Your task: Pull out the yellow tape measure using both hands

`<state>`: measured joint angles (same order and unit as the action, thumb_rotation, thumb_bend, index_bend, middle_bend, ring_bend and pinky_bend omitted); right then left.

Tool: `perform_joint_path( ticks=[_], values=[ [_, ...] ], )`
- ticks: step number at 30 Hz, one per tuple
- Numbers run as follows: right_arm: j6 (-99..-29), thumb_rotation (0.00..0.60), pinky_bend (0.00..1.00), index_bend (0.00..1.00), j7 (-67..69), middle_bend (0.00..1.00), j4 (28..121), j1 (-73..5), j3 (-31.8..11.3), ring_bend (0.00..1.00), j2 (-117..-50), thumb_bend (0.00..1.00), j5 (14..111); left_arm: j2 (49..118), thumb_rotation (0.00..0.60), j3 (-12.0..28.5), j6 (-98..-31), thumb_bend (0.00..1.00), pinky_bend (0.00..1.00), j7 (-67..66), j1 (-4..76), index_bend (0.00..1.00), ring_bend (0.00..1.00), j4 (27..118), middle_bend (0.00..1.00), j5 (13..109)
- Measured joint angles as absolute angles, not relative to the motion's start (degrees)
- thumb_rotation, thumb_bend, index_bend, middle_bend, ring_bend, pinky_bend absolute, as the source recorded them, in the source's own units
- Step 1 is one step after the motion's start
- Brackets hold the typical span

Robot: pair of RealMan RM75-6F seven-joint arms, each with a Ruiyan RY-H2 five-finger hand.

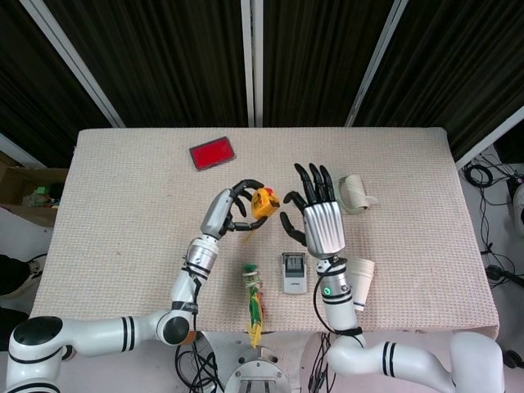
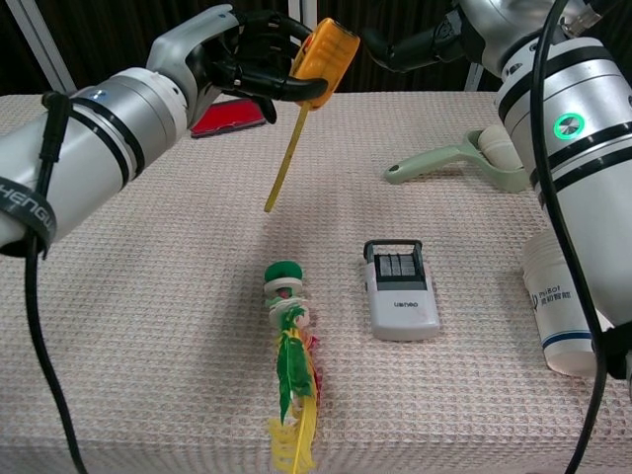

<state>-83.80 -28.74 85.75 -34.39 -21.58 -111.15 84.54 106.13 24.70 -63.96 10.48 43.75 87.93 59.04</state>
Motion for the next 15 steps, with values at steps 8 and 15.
perform_joint_path(
  ticks=[8,15],
  values=[
    [-83.5,0.600,0.00,0.54,-28.0,0.12,83.6,-35.6,-22.0,0.00,-112.7,0.32,83.2,106.7,0.600,24.4,-64.3,0.34,0.60,10.6,43.6,0.63,0.49,88.0,0.59,60.4],
    [-83.6,0.600,0.00,0.54,-27.6,0.13,83.1,-36.2,-22.0,0.00,-113.1,0.33,82.9,106.8,0.600,24.1,-64.3,0.34,0.59,10.4,43.3,0.62,0.49,88.3,0.59,60.8]
  ],
)
